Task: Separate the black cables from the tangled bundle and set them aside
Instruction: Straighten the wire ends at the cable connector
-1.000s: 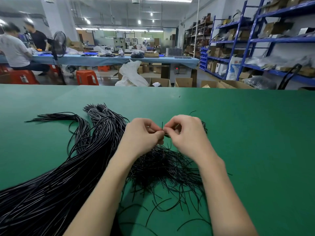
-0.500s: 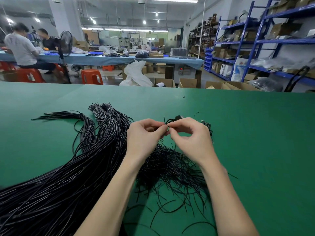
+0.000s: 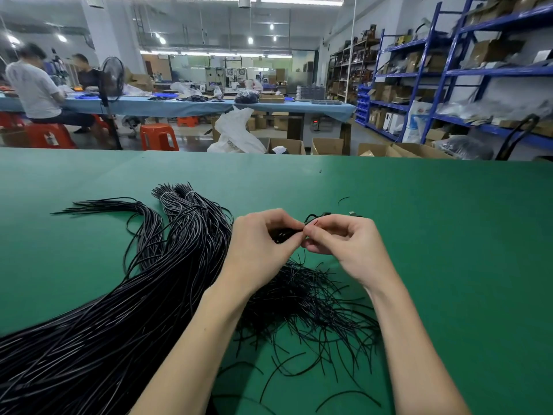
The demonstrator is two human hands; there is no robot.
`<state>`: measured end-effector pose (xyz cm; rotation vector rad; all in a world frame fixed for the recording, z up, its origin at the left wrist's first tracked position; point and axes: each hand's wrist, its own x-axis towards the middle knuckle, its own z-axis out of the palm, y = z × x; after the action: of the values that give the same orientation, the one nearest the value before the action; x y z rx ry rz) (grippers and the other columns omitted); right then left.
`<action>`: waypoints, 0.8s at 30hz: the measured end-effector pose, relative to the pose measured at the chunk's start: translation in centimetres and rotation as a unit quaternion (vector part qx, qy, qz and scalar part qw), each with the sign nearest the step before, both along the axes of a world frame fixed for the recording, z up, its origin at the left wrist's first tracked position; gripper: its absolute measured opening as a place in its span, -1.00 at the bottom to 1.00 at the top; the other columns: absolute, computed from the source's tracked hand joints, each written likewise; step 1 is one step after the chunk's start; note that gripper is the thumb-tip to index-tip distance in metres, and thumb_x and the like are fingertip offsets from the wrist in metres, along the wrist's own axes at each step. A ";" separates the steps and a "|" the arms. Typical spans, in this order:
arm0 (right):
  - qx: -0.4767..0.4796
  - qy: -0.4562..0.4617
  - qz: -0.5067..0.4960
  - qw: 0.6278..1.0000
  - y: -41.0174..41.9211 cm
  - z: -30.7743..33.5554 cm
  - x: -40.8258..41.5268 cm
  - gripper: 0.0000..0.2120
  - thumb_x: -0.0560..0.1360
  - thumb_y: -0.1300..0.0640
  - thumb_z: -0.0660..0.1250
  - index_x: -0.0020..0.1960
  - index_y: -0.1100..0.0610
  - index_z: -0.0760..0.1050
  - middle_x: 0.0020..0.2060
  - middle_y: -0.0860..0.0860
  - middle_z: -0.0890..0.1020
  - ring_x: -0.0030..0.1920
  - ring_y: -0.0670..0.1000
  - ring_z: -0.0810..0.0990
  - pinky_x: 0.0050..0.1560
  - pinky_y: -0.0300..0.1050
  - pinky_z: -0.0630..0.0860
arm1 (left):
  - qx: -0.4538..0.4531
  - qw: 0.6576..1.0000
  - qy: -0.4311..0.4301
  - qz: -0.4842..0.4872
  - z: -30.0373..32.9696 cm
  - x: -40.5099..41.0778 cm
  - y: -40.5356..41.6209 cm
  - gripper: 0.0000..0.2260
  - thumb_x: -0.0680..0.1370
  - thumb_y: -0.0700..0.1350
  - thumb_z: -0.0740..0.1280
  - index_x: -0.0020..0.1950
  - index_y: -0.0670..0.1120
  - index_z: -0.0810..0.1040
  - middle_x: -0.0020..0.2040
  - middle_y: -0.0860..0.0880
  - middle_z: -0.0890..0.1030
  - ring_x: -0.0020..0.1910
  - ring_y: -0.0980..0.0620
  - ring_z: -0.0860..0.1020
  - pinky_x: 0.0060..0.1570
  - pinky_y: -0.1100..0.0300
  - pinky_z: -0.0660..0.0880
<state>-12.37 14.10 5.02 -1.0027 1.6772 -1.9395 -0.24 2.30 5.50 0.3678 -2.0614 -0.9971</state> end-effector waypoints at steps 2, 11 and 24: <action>0.005 0.022 -0.003 1.000 0.2 -0.2 -0.2 -0.99 0.50 0.31 0.49 -0.09 0.25 0.67 -0.26 0.10 0.75 -0.22 0.02 0.75 -0.14 -0.26 0.65 | 0.033 0.997 -0.046 -0.048 0.6 0.4 -0.3 -0.95 0.46 -0.09 0.56 -0.11 -0.02 0.74 -0.19 0.13 0.74 -0.15 0.19 0.70 0.00 0.25 0.62; 0.001 0.307 -0.064 0.950 -0.7 0.3 1.3 -0.84 0.51 0.22 0.51 -0.13 -0.02 0.63 -0.26 -0.11 0.71 -0.19 -0.11 0.71 -0.12 -0.28 0.60 | 0.534 0.818 -0.044 -0.209 1.4 1.8 -1.9 -0.80 0.34 -0.20 0.52 -0.05 -0.19 0.69 -0.07 -0.20 0.72 -0.13 -0.03 0.72 -0.15 0.21 0.65; -0.003 0.224 -0.065 0.972 -1.0 0.7 2.1 -0.95 0.48 0.17 0.54 -0.16 0.12 0.74 -0.31 -0.10 0.72 -0.28 -0.09 0.63 -0.20 -0.22 0.52 | 0.457 0.858 -0.066 -0.227 0.5 1.9 -2.5 -0.81 0.38 0.01 0.47 -0.09 -0.03 0.77 -0.04 0.01 0.73 -0.04 0.15 0.69 0.01 0.23 0.51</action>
<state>-10.22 13.13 5.69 -1.4506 2.0180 -1.8945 1.61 -0.16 5.96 0.4297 -1.6764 -2.2943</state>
